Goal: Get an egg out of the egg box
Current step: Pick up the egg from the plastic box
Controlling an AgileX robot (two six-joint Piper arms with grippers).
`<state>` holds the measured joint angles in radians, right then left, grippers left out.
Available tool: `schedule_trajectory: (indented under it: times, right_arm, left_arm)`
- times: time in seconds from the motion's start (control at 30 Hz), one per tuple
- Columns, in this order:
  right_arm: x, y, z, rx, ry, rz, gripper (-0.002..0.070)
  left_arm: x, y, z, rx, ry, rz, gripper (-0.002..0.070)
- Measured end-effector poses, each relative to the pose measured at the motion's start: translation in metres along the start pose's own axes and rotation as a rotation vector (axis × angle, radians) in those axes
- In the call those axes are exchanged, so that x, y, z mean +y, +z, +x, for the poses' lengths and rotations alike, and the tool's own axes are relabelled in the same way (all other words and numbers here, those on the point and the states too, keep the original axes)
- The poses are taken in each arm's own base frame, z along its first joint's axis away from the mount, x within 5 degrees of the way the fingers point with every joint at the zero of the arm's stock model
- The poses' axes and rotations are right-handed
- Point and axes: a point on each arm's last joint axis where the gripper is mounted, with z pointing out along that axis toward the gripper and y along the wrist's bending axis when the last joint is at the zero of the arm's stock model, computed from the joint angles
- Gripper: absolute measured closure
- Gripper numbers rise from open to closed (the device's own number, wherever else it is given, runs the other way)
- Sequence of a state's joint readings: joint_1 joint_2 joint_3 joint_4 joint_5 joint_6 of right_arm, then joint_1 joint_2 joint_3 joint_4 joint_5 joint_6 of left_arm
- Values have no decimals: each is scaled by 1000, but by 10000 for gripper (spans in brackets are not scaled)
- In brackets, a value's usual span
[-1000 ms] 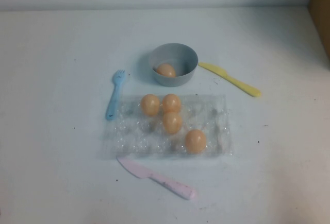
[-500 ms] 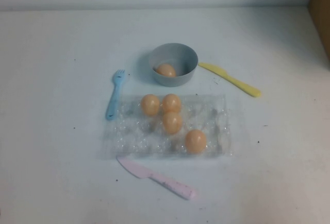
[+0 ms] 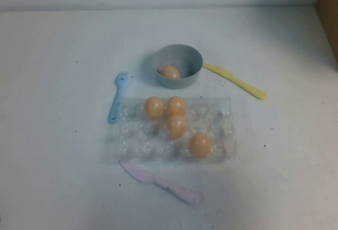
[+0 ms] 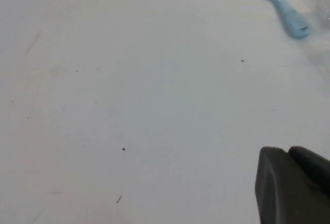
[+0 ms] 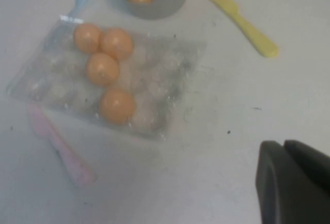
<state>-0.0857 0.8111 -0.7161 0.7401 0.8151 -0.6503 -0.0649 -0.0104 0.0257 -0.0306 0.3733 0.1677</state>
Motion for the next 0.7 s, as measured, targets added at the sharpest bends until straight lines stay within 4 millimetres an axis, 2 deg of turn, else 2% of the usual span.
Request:
schedule_trajectory:
  times: [0.1,0.2,0.33,0.5,0.63,0.7]
  right_arm:
    - [-3,4,-20,113,-69,-32,694]
    - [-6,4,-41,145,-115,-33,694]
    - [-10,16,-64,213,-156,-62,694]
    - [1,51,-79,352,-276,-141,694]
    - [20,83,-94,416,-415,-180,688]
    - [29,103,-98,456,-484,-192,664]
  left_arm:
    - [0,0,0,0,0,0,678]
    - [0,0,0,0,0,0,678]
    - [0,0,0,0,0,0,678]
    - [0,0,0,0,0,0,678]
    - [0,0,0,0,0,0,678]
    - [0,0,0,0,0,0,678]
